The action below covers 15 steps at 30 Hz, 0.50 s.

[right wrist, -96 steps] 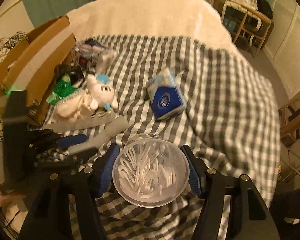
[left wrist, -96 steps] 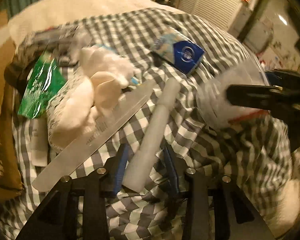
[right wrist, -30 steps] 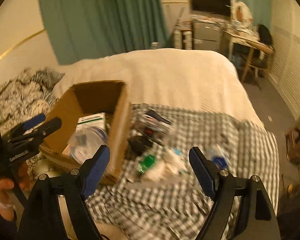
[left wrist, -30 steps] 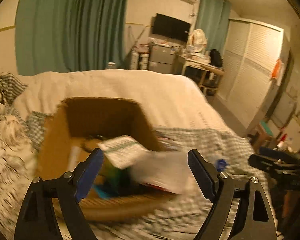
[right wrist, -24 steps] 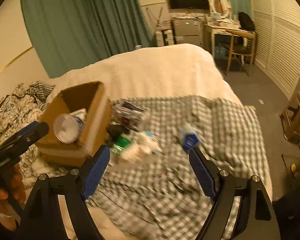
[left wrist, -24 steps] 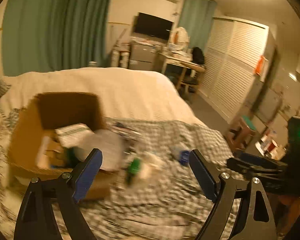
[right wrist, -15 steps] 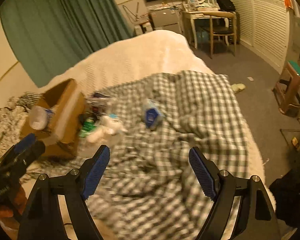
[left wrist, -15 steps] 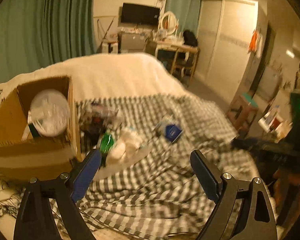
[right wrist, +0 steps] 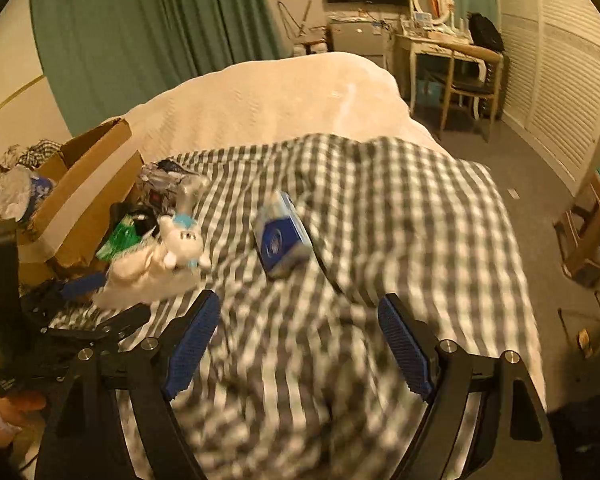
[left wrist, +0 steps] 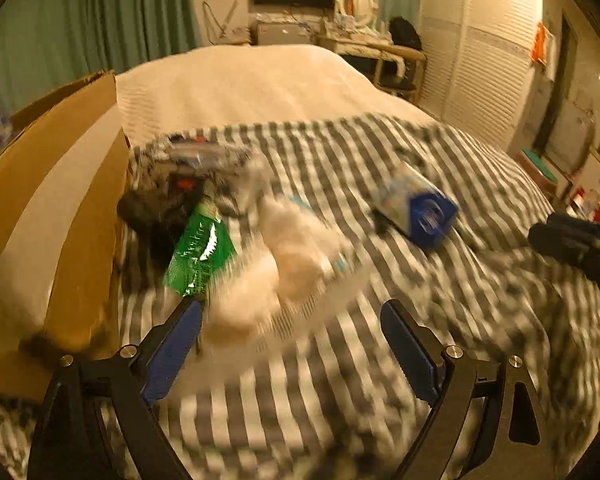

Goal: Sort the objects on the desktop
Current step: 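Grasp the blue tissue pack with the right tool and lift it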

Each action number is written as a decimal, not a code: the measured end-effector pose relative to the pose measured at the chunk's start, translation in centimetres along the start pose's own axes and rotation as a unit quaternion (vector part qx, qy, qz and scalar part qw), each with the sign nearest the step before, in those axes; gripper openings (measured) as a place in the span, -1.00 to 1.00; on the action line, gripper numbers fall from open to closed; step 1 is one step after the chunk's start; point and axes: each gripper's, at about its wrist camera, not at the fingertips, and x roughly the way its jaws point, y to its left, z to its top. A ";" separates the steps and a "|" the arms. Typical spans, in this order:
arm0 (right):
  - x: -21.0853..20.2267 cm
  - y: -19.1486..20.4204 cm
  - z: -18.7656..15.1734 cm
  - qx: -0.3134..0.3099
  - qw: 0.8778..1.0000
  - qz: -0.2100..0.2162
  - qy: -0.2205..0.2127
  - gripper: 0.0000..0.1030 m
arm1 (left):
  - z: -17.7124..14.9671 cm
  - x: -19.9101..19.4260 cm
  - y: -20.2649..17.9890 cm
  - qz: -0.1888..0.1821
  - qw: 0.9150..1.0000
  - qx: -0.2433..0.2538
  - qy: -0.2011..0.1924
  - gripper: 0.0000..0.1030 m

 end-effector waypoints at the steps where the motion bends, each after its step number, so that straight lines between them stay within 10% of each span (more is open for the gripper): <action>1: 1.3 0.5 0.6 -0.016 1.000 -0.009 0.001 0.58 | 0.5 0.4 0.2 0.002 1.000 -0.005 -0.006 0.81; 10: 11.3 1.9 3.0 -0.044 0.998 -0.035 0.028 0.57 | 4.0 4.8 0.2 0.024 0.999 0.002 -0.023 0.82; 15: 12.9 2.7 1.3 -0.076 0.995 -0.063 0.029 0.17 | 4.1 5.4 -0.2 0.005 0.999 0.028 -0.016 0.78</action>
